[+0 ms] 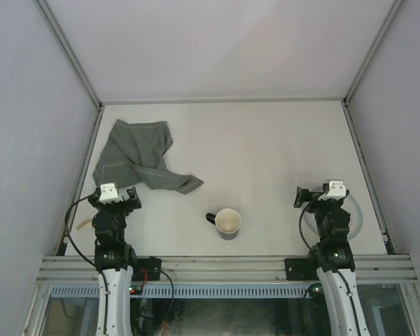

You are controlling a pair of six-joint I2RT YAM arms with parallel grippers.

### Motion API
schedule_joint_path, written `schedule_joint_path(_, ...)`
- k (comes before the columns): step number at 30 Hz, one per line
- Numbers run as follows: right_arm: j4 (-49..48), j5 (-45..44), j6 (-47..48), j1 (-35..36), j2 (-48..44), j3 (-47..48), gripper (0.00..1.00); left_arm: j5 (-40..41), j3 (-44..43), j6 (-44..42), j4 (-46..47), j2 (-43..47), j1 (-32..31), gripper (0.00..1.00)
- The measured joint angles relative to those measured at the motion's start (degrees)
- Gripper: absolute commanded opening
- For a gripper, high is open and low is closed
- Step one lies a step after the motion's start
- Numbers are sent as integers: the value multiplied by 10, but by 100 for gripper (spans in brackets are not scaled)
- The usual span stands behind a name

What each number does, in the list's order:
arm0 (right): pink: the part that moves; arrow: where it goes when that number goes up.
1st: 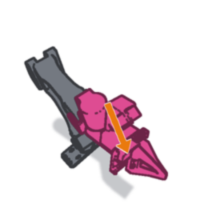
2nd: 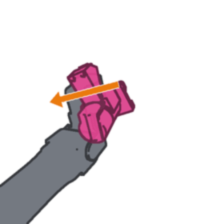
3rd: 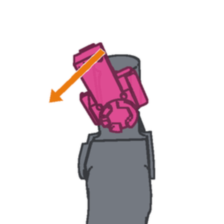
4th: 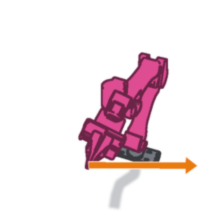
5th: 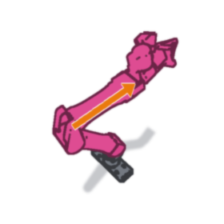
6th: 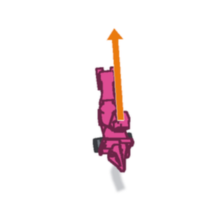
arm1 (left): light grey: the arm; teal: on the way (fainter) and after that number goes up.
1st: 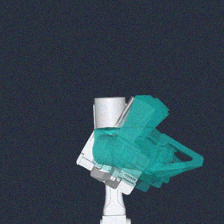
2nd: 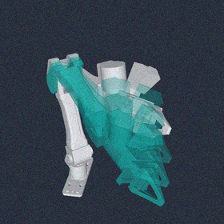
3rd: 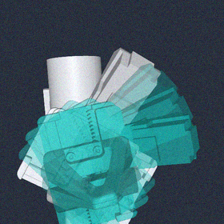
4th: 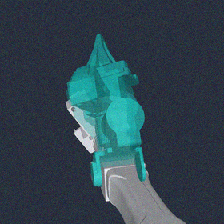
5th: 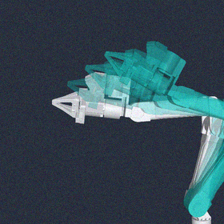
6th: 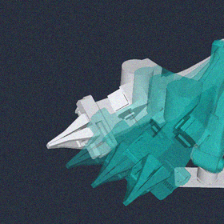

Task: Set the dinner table for one person
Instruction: Pick up the napkin from the center of the board.

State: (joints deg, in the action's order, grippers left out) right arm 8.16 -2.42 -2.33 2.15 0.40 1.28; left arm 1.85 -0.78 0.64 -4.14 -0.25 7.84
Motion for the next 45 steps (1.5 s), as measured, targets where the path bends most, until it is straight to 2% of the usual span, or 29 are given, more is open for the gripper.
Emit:
schedule_joint_path(3,43,-15,1,-16,38,48,100,-2,-30,-12,-49,-5,0,100)
schedule_joint_path(5,54,-44,7,-20,88,120,100,-5,-113,-33,-98,-47,0,100)
schedule_joint_path(7,59,-75,18,-22,138,210,100,-4,-237,-47,-140,-113,0,100)
schedule_joint_path(9,65,-97,29,-22,206,342,100,2,-419,-53,-191,-204,0,100)
schedule_joint_path(12,110,-125,38,-26,336,591,100,23,-661,-50,-212,-316,0,100)
schedule_joint_path(16,165,-146,46,-48,516,897,100,49,-801,-26,-242,-382,0,100)
schedule_joint_path(18,196,-115,57,-70,572,973,100,56,-827,-11,-269,-409,0,100)
schedule_joint_path(21,229,-12,75,-105,596,951,100,56,-806,5,-294,-441,0,100)
schedule_joint_path(24,212,90,70,-111,589,815,100,57,-701,3,-284,-448,0,100)
schedule_joint_path(26,220,122,56,-95,624,747,100,61,-605,-2,-262,-446,0,100)
schedule_joint_path(30,222,136,47,-12,744,734,100,70,-502,-18,-261,-491,0,100)
schedule_joint_path(33,224,150,47,40,832,725,100,83,-496,-26,-249,-551,0,99)
schedule_joint_path(36,231,163,51,73,861,717,99,111,-496,-31,-210,-600,0,99)
schedule_joint_path(41,233,194,76,103,850,716,99,156,-505,-33,-146,-717,3,100)
schedule_joint_path(45,243,225,91,107,821,711,99,153,-583,2,-177,-833,32,97)
